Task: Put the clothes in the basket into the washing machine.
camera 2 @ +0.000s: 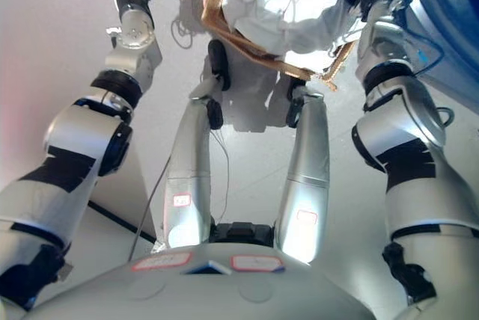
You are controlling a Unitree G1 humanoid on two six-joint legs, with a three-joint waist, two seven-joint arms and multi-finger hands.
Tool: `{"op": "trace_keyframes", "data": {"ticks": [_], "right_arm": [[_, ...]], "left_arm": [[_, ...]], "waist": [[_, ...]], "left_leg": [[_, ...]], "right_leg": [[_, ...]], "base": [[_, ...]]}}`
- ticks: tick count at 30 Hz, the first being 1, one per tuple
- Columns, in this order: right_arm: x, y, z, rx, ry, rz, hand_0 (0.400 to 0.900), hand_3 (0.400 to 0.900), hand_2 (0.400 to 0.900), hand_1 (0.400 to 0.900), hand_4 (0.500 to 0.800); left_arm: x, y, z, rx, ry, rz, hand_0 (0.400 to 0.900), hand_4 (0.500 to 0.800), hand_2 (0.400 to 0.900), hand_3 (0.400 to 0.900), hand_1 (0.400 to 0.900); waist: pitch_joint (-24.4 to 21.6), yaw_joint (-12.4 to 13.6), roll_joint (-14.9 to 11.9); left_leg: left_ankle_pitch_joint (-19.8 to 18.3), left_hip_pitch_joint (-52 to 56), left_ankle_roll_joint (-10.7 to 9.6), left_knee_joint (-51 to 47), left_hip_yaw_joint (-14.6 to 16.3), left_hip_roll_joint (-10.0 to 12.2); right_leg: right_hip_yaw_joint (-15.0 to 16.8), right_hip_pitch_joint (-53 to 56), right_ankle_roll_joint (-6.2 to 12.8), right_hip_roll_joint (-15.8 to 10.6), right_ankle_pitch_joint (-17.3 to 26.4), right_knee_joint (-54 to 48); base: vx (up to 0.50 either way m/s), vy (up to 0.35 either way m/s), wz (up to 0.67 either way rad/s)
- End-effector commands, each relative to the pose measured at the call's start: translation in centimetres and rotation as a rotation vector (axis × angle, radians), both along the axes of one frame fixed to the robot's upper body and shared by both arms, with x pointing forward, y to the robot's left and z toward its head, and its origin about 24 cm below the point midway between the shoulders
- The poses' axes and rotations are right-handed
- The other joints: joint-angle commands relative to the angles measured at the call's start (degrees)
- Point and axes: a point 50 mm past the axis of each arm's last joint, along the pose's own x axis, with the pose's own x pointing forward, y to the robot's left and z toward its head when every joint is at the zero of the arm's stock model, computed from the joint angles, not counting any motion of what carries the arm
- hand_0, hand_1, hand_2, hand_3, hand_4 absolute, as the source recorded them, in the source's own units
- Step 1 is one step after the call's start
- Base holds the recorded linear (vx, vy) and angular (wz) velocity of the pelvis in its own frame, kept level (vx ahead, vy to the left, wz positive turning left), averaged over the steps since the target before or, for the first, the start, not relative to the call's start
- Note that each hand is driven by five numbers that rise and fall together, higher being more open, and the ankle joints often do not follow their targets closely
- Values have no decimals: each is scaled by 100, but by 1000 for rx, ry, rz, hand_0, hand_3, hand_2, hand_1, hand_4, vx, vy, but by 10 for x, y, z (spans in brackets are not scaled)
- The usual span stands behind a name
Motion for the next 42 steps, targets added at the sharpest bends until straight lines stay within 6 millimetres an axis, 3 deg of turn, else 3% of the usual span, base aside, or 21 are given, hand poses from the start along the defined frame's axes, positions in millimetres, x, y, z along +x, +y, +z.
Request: {"op": "trace_keyframes", "data": {"ticks": [1, 2, 9, 18, 22, 27, 32, 33, 35, 37, 38, 39, 41, 42], "right_arm": [[-15, -18, -38, -69, 145, -91, 851, 851, 851, 851, 771], [-15, -18, -38, -72, 143, -90, 400, 400, 400, 400, 500], [-19, -17, -51, -54, 166, -90, 400, 400, 400, 400, 500], [-19, -16, -53, -16, 150, -86, 400, 400, 400, 400, 500], [-18, -14, -51, 54, 104, -86, 400, 400, 400, 400, 500], [-19, -19, -47, 319, -23, -127, 400, 400, 400, 400, 500], [-22, -26, -50, 388, -38, -160, 400, 400, 400, 400, 500], [-24, -32, -49, 535, -99, -197, 400, 400, 400, 400, 500], [-29, -41, -50, 786, -223, -264, 400, 400, 400, 400, 500], [-30, -44, -49, 888, -285, -286, 400, 400, 400, 400, 500], [-28, -45, -41, 1092, -429, -287, 400, 400, 400, 400, 500], [-28, -45, -41, 1094, -429, -287, 400, 400, 400, 400, 500], [-30, -49, -36, 1405, -658, -295, 400, 400, 400, 400, 500], [-30, -49, -37, 1408, -658, -296, 400, 400, 400, 400, 500]], "left_arm": [[-11, 23, -31, -33, 91, 104, 900, 800, 900, 900, 900], [-11, 23, -30, -29, 93, 102, 900, 800, 900, 900, 900], [-12, 21, -33, -12, 94, 94, 900, 800, 900, 900, 900], [-13, 22, -37, -11, 103, 91, 900, 800, 900, 900, 900], [-13, 22, -34, 2, 89, 92, 900, 800, 900, 900, 900], [-15, 39, -31, 9, 77, 127, 900, 800, 900, 900, 900], [-18, 50, -33, 18, 82, 148, 900, 800, 900, 900, 900], [-21, 57, -34, 15, 83, 162, 900, 800, 900, 900, 900], [-25, 72, -35, 9, 84, 203, 900, 800, 900, 900, 900], [-27, 80, -34, 8, 87, 222, 900, 800, 900, 900, 900], [-31, 92, -32, 9, 80, 252, 900, 800, 900, 900, 900], [-30, 92, -31, 10, 80, 251, 900, 800, 900, 900, 900], [-40, 113, -35, -5, 77, 311, 900, 800, 900, 900, 900], [-41, 113, -36, -3, 79, 311, 900, 800, 900, 900, 900]], "waist": [[-630, -109, 253], [-648, -113, 241], [-773, -106, 163], [-846, -135, 98], [-915, -152, 69], [-984, -190, 36], [-947, -224, -12], [-936, -274, -47], [-912, -316, -87], [-889, -334, -103], [-887, -377, -81], [-861, -366, -95], [-868, -388, 3], [-865, -377, -11]], "left_leg": [[-924, 160, 14, 589, 216, -84], [-930, 100, 22, 621, 214, -87], [-975, -117, 74, 788, 202, -124], [-968, -84, 104, 751, 221, -71], [-805, 267, 86, 235, 216, -42], [-547, 1140, 0, -640, 243, 49], [-399, 1801, -50, -1165, 265, 54], [-103, 2087, -32, -1508, 346, 44], [14, 2630, -55, -1931, 385, -8], [55, 2865, -66, -2099, 413, -13], [112, 3054, -84, -2289, 462, -30], [123, 3102, -85, -2319, 472, -30], [223, 3302, -126, -2599, 580, -69], [232, 3331, -126, -2622, 588, -69]], "right_leg": [[-115, 165, 362, 251, 214, 12], [-112, 115, 352, 250, 204, 30], [-59, -144, 318, 315, 207, 160], [-61, -48, 304, 346, 257, 69], [-98, 318, 331, 414, 405, -402], [-99, 1161, 397, 490, 716, -1330], [-87, 1804, 434, 515, 936, -1945], [-132, 2139, 409, 526, 1226, -2409], [-98, 2665, 435, 595, 1374, -2959], [-64, 2894, 448, 627, 1433, -3160], [-22, 3080, 462, 661, 1501, -3397], [-14, 3120, 462, 664, 1511, -3419], [34, 3285, 492, 697, 1590, -3699], [41, 3308, 492, 700, 1598, -3716]], "base": [[0, 0, 0], [0, 0, 0], [-9, -5, -2], [-13, -20, -5], [-10, -26, -8], [-6, -12, -10], [8, -12, -10], [-46, -9, -18], [7, -27, -23], [53, -14, -21], [51, -5, -24], [25, 8, -24], [20, 20, -22], [30, -4, -21]]}}
